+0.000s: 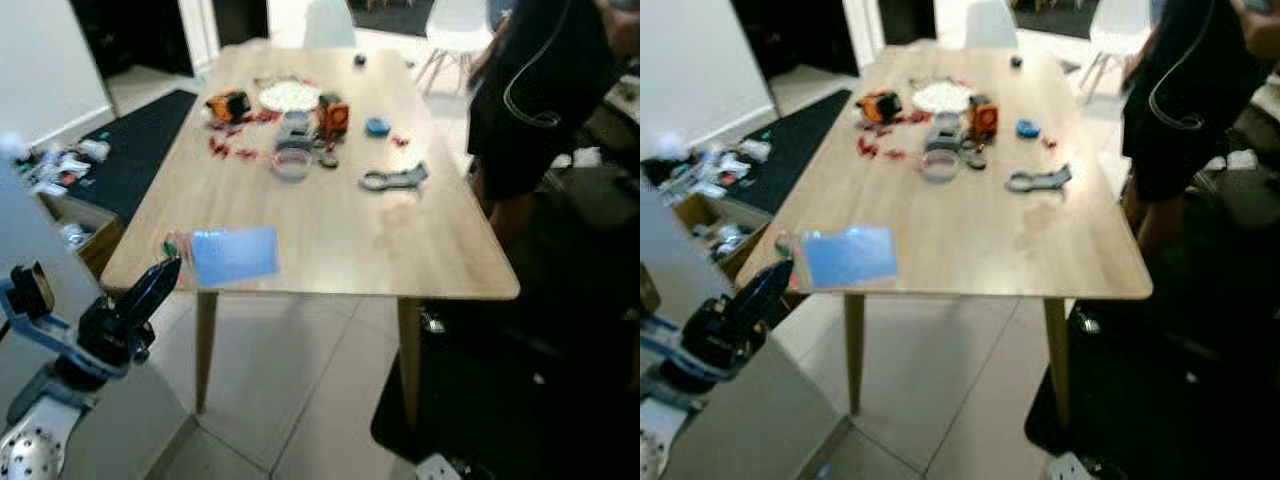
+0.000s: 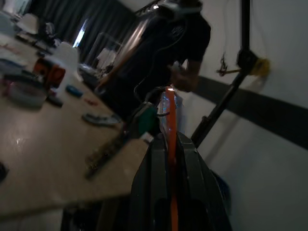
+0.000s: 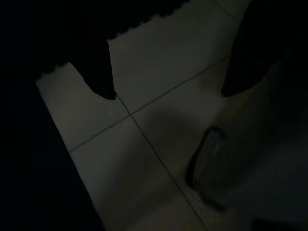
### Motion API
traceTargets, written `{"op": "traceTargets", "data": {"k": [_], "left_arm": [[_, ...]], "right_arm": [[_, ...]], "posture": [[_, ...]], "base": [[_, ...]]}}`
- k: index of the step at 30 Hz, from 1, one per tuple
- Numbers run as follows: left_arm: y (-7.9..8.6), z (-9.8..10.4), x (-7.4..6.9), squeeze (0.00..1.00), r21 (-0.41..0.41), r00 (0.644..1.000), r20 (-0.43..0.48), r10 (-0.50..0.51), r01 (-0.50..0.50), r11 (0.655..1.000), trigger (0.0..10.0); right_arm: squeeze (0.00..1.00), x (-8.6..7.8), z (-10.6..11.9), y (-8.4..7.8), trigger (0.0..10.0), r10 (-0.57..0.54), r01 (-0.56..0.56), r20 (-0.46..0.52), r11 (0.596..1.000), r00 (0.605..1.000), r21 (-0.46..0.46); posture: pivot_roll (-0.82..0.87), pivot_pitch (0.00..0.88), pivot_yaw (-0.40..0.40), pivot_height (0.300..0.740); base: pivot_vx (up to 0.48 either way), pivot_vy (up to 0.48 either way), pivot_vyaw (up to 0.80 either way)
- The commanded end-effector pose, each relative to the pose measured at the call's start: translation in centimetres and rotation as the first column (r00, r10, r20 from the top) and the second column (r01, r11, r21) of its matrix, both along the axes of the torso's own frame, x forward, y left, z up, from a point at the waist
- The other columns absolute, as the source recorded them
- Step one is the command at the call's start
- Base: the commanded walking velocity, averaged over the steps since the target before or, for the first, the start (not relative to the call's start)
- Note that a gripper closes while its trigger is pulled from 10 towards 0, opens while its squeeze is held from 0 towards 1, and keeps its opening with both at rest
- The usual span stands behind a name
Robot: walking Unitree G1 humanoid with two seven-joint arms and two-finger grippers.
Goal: Hang keys on a hook
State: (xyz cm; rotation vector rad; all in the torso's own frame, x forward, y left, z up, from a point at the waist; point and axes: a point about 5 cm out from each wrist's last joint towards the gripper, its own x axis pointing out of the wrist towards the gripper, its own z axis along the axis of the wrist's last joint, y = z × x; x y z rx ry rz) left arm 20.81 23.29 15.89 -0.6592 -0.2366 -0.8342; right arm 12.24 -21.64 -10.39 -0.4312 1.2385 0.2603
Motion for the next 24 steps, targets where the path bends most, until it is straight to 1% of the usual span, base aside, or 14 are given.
{"op": "traceTargets", "data": {"k": [1,2,7,8,10,12,13,14,17,18,19,20,23,24], "left_arm": [[0.4,-0.3,0.1,0.0,0.045,1.0,-0.013,0.009,-0.008,0.999,10.0],[0.4,-0.3,0.1,0.0,0.045,1.0,-0.013,0.009,-0.008,0.999,10.0],[0.7,-2.2,0.2,0.0,0.092,0.995,-0.085,0.049,-0.041,0.995,10.0],[0.7,-2.2,0.2,0.0,0.092,0.995,-0.085,0.049,-0.041,0.995,10.0],[1.1,-3.3,0.3,0.0,0.126,0.989,-0.123,0.08,-0.064,0.99,10.0],[1.2,-3.7,0.4,0.0,0.142,0.987,-0.134,0.092,-0.073,0.987,10.0],[1.5,-5.2,0.5,0.0,0.198,0.973,-0.189,0.136,-0.098,0.975,10.0],[1.7,-6.0,0.6,0.0,0.223,0.963,-0.223,0.152,-0.102,0.969,10.0],[2.0,-7.9,0.4,0.0,0.266,0.938,-0.288,0.19,-0.113,0.957,10.0],[2.0,-7.9,0.4,0.0,0.266,0.938,-0.288,0.19,-0.113,0.957,10.0],[2.1,-8.7,0.3,0.0,0.295,0.928,-0.306,0.212,-0.119,0.948,10.0],[2.2,-9.6,0.2,0.0,0.319,0.915,-0.334,0.228,-0.117,0.94,10.0],[2.7,-12.5,-0.4,0.0,0.436,0.856,-0.42,0.301,-0.101,0.894,10.0],[2.7,-12.5,-0.4,0.0,0.436,0.856,-0.42,0.301,-0.101,0.894,10.0]], "right_arm": [[0.0,-0.8,-0.3,0.1,10.0,0.0,0.0,-0.025,1.0,1.0,0.003],[0.0,-0.8,-0.3,0.1,10.0,0.0,0.0,-0.025,1.0,1.0,0.003],[0.0,-0.9,-0.3,0.2,10.0,0.003,-0.003,-0.027,1.0,1.0,0.003],[0.0,-0.9,-0.3,0.2,10.0,0.003,-0.003,-0.027,1.0,1.0,0.003],[0.0,-0.9,-0.3,0.2,10.0,0.004,-0.004,-0.027,1.0,1.0,0.004],[0.0,-0.9,-0.3,0.2,10.0,0.004,-0.004,-0.027,1.0,1.0,0.004],[0.0,-0.9,-0.3,0.2,10.0,0.004,-0.003,-0.026,1.0,1.0,0.005],[0.0,-0.9,-0.3,0.2,10.0,0.003,-0.003,-0.026,1.0,1.0,0.006],[0.0,-0.9,-0.3,0.2,10.0,0.001,0.0,-0.024,1.0,1.0,0.007],[0.0,-0.9,-0.3,0.2,10.0,0.001,0.0,-0.024,1.0,1.0,0.007],[0.0,-0.9,-0.3,0.2,10.0,0.001,-0.001,-0.024,1.0,1.0,0.007],[0.0,-0.9,-0.3,0.2,10.0,0.0,0.0,-0.023,1.0,1.0,0.008],[0.0,-0.9,-0.3,0.2,10.0,0.002,-0.001,-0.024,1.0,1.0,0.007],[0.0,-0.9,-0.3,0.2,10.0,0.002,-0.001,-0.024,1.0,1.0,0.007]], "posture": [[-0.01,0.022,0.042,0.74],[-0.01,0.022,0.042,0.74],[-0.01,0.025,0.044,0.74],[-0.01,0.025,0.044,0.74],[-0.01,0.025,0.042,0.74],[-0.01,0.025,0.042,0.74],[-0.01,0.025,0.043,0.74],[-0.01,0.025,0.043,0.74],[-0.01,0.022,0.042,0.74],[-0.01,0.022,0.042,0.74],[-0.01,0.022,0.042,0.74],[-0.01,0.015,0.043,0.74],[-0.01,0.014,0.043,0.74],[-0.01,0.014,0.043,0.74]], "base": [[-0.398,0.0,0.0],[-0.398,0.0,0.0],[-0.338,0.0,0.0],[-0.24,0.0,0.0],[0.0,0.0,0.0],[0.0,0.0,0.0],[0.0,0.0,0.0],[0.0,0.0,0.0],[0.0,0.0,0.0],[0.0,0.0,0.0],[0.0,0.0,0.0],[0.0,0.0,0.0],[0.0,0.0,0.0],[0.0,0.0,0.0]]}}
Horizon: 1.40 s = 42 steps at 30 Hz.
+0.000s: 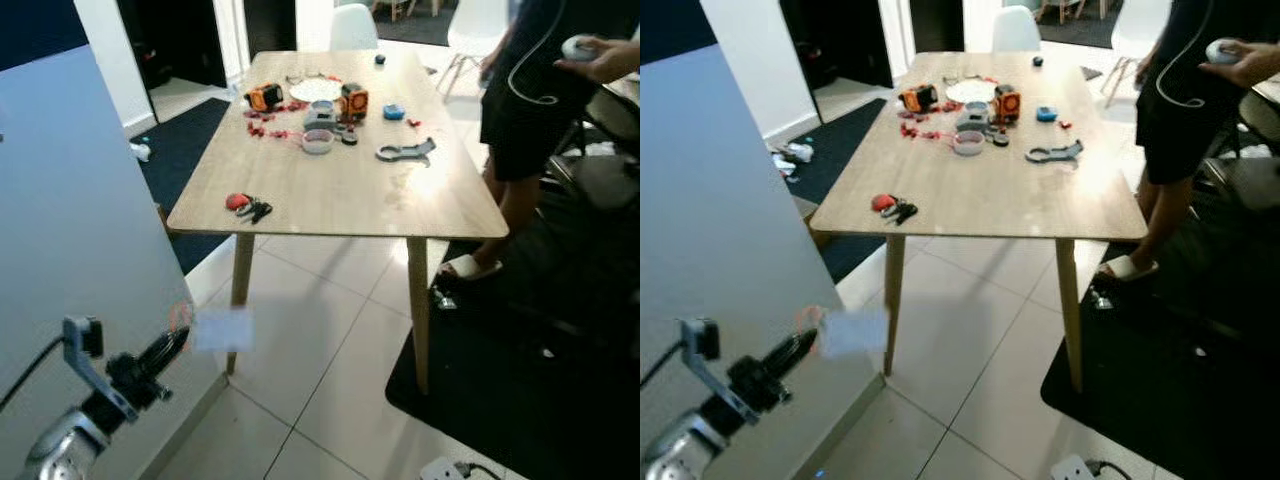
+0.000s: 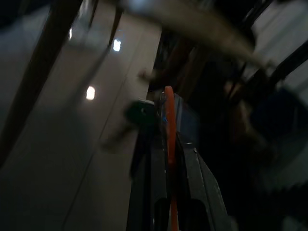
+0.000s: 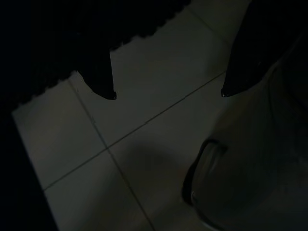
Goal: Hang keys on a hook
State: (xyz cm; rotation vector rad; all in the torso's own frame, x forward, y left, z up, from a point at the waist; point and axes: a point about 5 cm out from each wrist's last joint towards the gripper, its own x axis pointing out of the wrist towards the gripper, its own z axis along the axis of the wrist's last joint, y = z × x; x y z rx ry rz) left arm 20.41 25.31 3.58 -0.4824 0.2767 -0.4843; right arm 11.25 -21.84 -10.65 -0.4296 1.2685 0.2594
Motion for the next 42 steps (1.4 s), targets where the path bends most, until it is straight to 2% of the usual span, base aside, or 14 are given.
{"op": "traceTargets", "data": {"k": [1,5,9,15,19,21,23,24,26,28,30,31,36,42], "left_arm": [[0.9,-0.8,-0.1,0.0,0.093,0.999,-0.04,0.02,-0.016,0.996,10.0],[1.8,-2.7,0.1,0.0,0.157,0.983,-0.109,0.15,-0.132,0.979,10.0],[1.9,-3.4,0.0,0.0,0.18,0.972,-0.126,0.197,-0.173,0.968,10.0],[1.9,-6.5,-1.4,0.0,0.27,0.918,-0.237,0.318,-0.252,0.929,10.0],[2.3,-8.1,-3.2,0.0,0.345,0.86,-0.314,0.402,-0.291,0.892,10.0],[2.4,-8.3,-3.4,0.0,0.354,0.85,-0.324,0.415,-0.297,0.887,10.0],[2.8,-9.1,-4.7,0.0,0.376,0.809,-0.362,0.463,-0.327,0.867,10.0],[2.8,-9.1,-4.7,0.0,0.376,0.809,-0.362,0.463,-0.327,0.867,10.0],[3.2,-10.0,-6.4,0.0,0.416,0.756,-0.407,0.512,-0.346,0.841,10.0],[3.2,-10.5,-7.4,0.0,0.421,0.717,-0.437,0.544,-0.371,0.827,10.0],[3.2,-10.6,-7.6,0.0,0.424,0.705,-0.446,0.551,-0.376,0.824,10.0],[2.9,-11.2,-8.4,0.0,0.445,0.68,-0.473,0.559,-0.363,0.818,10.0],[1.6,-11.7,-8.4,0.0,0.439,0.685,-0.489,0.54,-0.341,0.831,10.0],[1.3,-11.7,-8.0,0.0,0.443,0.692,-0.486,0.534,-0.332,0.833,10.0]], "right_arm": [[0.0,0.1,0.0,0.4,10.0,0.008,-0.008,0.005,1.0,1.0,0.012],[0.0,0.2,0.0,0.3,10.0,0.011,-0.011,0.01,1.0,1.0,0.007],[0.0,0.2,0.0,0.3,10.0,0.001,-0.002,0.011,1.0,1.0,0.018],[0.0,0.4,0.1,0.4,10.0,-0.006,0.006,0.012,0.999,1.0,0.033],[0.0,0.4,0.0,0.5,10.0,-0.009,0.008,0.01,0.999,1.0,0.039],[0.0,0.4,0.0,0.5,10.0,-0.009,0.008,0.01,0.999,1.0,0.039],[0.0,0.3,0.0,0.5,10.0,-0.013,0.012,0.007,0.999,1.0,0.042],[0.0,0.3,0.0,0.5,10.0,-0.013,0.012,0.007,0.999,1.0,0.042],[0.0,0.2,0.0,0.5,10.0,-0.016,0.015,0.003,0.999,1.0,0.043],[0.0,0.0,-0.1,0.5,10.0,-0.018,0.017,0.0,0.999,1.0,0.043],[0.0,0.0,-0.1,0.5,10.0,-0.018,0.018,-0.001,0.999,1.0,0.043],[0.0,0.0,-0.1,0.4,10.0,-0.018,0.019,-0.002,0.999,1.0,0.044],[0.0,0.0,-0.1,0.5,10.0,-0.018,0.018,0.0,0.999,1.0,0.046],[0.0,0.1,-0.1,0.6,10.0,-0.018,0.018,0.001,0.999,1.0,0.048]], "posture": [[-0.01,0.014,0.043,0.74],[-0.01,0.009,0.04,0.74],[-0.01,0.006,0.038,0.74],[-0.01,0.004,0.045,0.74],[-0.01,0.004,0.045,0.74],[-0.01,0.004,0.045,0.74],[-0.02,0.01,0.05,0.74],[-0.02,0.01,0.05,0.74],[-0.02,0.011,0.05,0.74],[-0.02,0.01,0.049,0.74],[-0.02,0.011,0.049,0.74],[-0.02,0.01,0.048,0.74],[-0.02,0.009,0.047,0.74],[-0.02,0.01,0.045,0.74]], "base": [[0.0,0.0,0.0],[0.0,0.0,0.0],[0.0,0.0,0.53],[0.0,0.0,0.69],[0.0,0.0,0.69],[0.0,0.0,0.69],[0.0,0.0,0.69],[0.0,0.0,0.69],[0.0,0.0,0.69],[0.0,0.0,0.69],[0.0,0.0,0.69],[0.0,0.0,0.69],[0.0,0.0,0.69],[0.0,0.0,0.69]]}}
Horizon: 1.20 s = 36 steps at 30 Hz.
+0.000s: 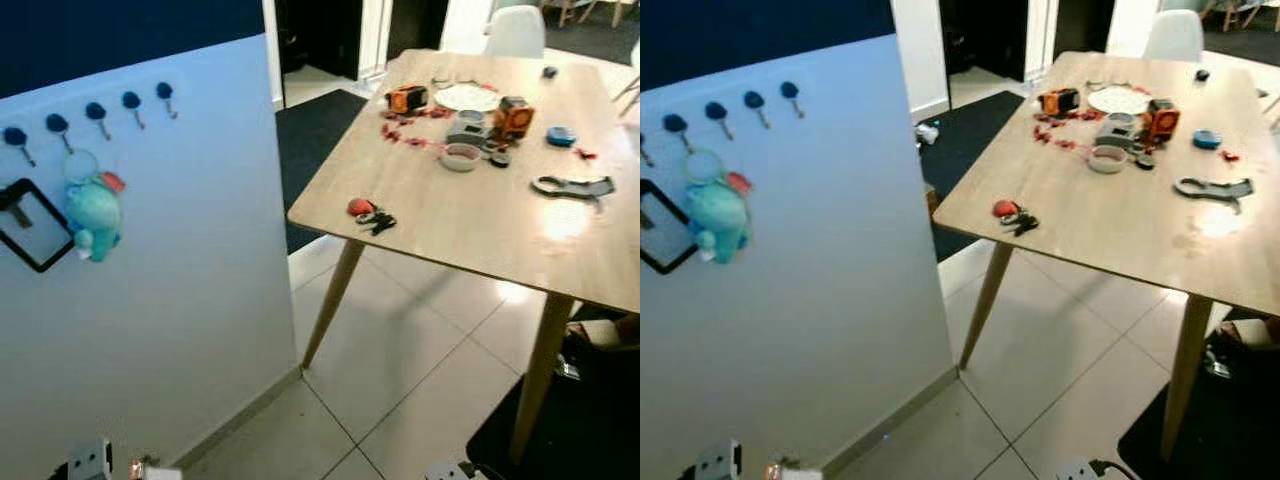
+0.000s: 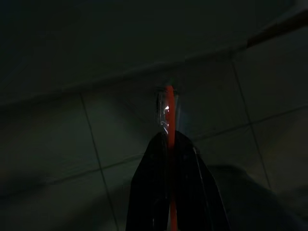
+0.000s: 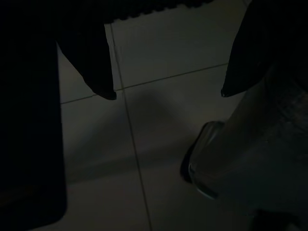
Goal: Hang keys on a hook
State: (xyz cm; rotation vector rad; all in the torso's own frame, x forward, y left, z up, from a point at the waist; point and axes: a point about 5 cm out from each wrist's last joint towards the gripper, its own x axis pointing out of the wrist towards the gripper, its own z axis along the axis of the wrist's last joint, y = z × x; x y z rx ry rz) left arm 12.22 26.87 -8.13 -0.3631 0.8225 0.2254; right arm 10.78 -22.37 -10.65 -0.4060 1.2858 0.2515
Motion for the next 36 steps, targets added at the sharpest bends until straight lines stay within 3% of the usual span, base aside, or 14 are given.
{"op": "traceTargets", "data": {"k": [1,12,21,33,36], "left_arm": [[-0.3,0.1,0.5,0.0,0.011,1.0,0.018,-0.013,0.012,1.0,10.0],[-0.4,0.2,0.9,0.0,0.003,1.0,0.028,-0.009,0.009,1.0,10.0],[1.1,1.7,3.2,0.0,0.028,0.991,0.128,0.026,-0.03,0.999,10.0],[1.8,2.5,4.2,0.0,0.041,0.983,0.184,0.023,-0.031,0.999,10.0],[2.3,3.2,4.9,0.0,0.048,0.972,0.233,0.028,-0.041,0.998,10.0]], "right_arm": [[0.0,0.6,0.0,1.1,10.0,0.001,-0.002,0.018,0.999,1.0,0.038],[0.0,0.6,0.0,1.0,10.0,-0.004,0.004,0.019,0.999,1.0,0.039],[0.0,0.7,0.0,1.1,10.0,-0.007,0.006,0.02,0.999,1.0,0.043],[0.0,0.9,0.0,1.1,10.0,0.002,-0.003,0.023,0.999,1.0,0.045],[0.0,1.0,0.1,1.1,10.0,0.007,-0.008,0.024,0.999,1.0,0.043]], "posture": [[-0.02,0.01,0.045,0.74],[-0.02,0.008,0.05,0.74],[-0.03,0.005,0.053,0.74],[-0.02,0.0,0.046,0.74],[-0.02,0.0,0.04,0.74]], "base": [[0.0,0.0,0.69],[0.0,0.0,0.69],[0.0,0.0,0.69],[0.0,0.0,0.69],[0.0,0.0,0.69]]}}
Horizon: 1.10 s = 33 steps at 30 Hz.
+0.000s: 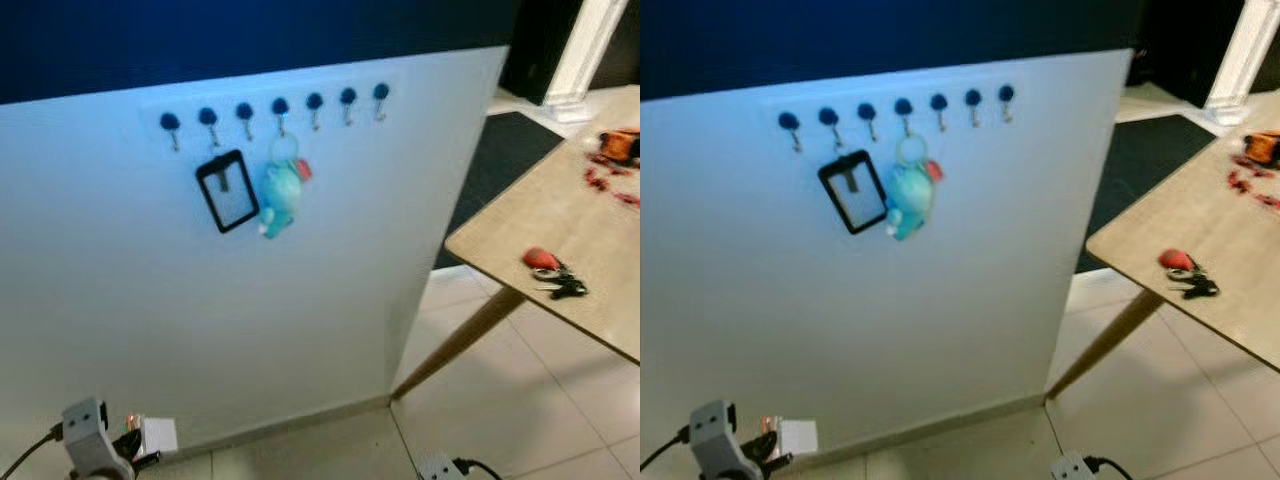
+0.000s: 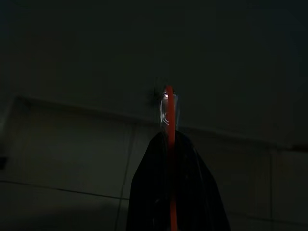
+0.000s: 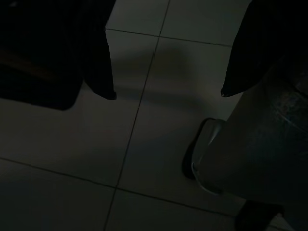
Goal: Hang keys on a hook
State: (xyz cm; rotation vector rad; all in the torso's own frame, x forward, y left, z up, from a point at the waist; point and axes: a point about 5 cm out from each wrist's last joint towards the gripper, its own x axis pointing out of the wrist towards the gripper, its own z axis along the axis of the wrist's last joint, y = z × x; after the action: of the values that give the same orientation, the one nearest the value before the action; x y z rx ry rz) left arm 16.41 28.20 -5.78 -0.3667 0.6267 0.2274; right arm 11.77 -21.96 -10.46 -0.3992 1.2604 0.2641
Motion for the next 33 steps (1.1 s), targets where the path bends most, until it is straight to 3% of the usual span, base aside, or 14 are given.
{"op": "traceTargets", "data": {"k": [1,6,14,20,24,28,33], "left_arm": [[1.0,1.0,0.8,0.0,0.026,0.998,0.056,0.007,-0.008,1.0,10.0],[1.7,2.0,1.8,0.0,0.052,0.994,0.109,-0.019,0.013,0.999,10.0],[1.2,2.3,2.6,0.0,0.041,0.99,0.132,-0.053,0.048,0.998,10.0],[0.7,2.2,2.8,0.0,0.011,0.988,0.134,-0.082,0.081,0.997,10.0],[0.3,2.0,2.8,0.0,-0.011,0.984,0.135,-0.114,0.116,0.993,10.0],[0.6,2.5,3.3,0.0,0.001,0.982,0.162,-0.098,0.099,0.995,10.0],[1.6,3.4,3.8,0.0,0.024,0.977,0.2,-0.074,0.071,0.997,10.0]], "right_arm": [[0.0,0.0,-0.1,0.7,10.0,0.001,-0.001,0.002,1.0,1.0,0.026],[0.0,0.1,-0.1,0.6,10.0,0.007,-0.007,0.003,1.0,1.0,0.024],[0.0,0.0,-0.1,0.8,10.0,0.006,-0.006,0.003,1.0,1.0,0.027],[0.0,-0.1,-0.2,0.8,10.0,-0.009,0.009,0.007,0.999,1.0,0.033],[0.0,-0.2,-0.2,0.7,10.0,-0.023,0.023,0.004,0.999,1.0,0.035],[0.0,-0.4,-0.2,0.7,10.0,-0.023,0.023,0.001,0.999,1.0,0.036],[0.0,-0.4,-0.2,0.7,10.0,-0.019,0.019,-0.002,0.999,1.0,0.039]], "posture": [[-0.02,0.0,0.04,0.74],[-0.01,0.0,0.034,0.74],[-0.01,0.0,0.038,0.74],[-0.02,0.002,0.043,0.74],[-0.02,0.004,0.046,0.74],[-0.02,0.007,0.047,0.74],[-0.01,0.012,0.041,0.74]], "base": [[0.0,0.0,0.69],[0.0,0.0,0.69],[0.0,0.0,0.68],[0.0,0.0,0.0],[0.0,-0.48,0.0],[0.0,-0.48,0.0],[0.0,0.0,0.0]]}}
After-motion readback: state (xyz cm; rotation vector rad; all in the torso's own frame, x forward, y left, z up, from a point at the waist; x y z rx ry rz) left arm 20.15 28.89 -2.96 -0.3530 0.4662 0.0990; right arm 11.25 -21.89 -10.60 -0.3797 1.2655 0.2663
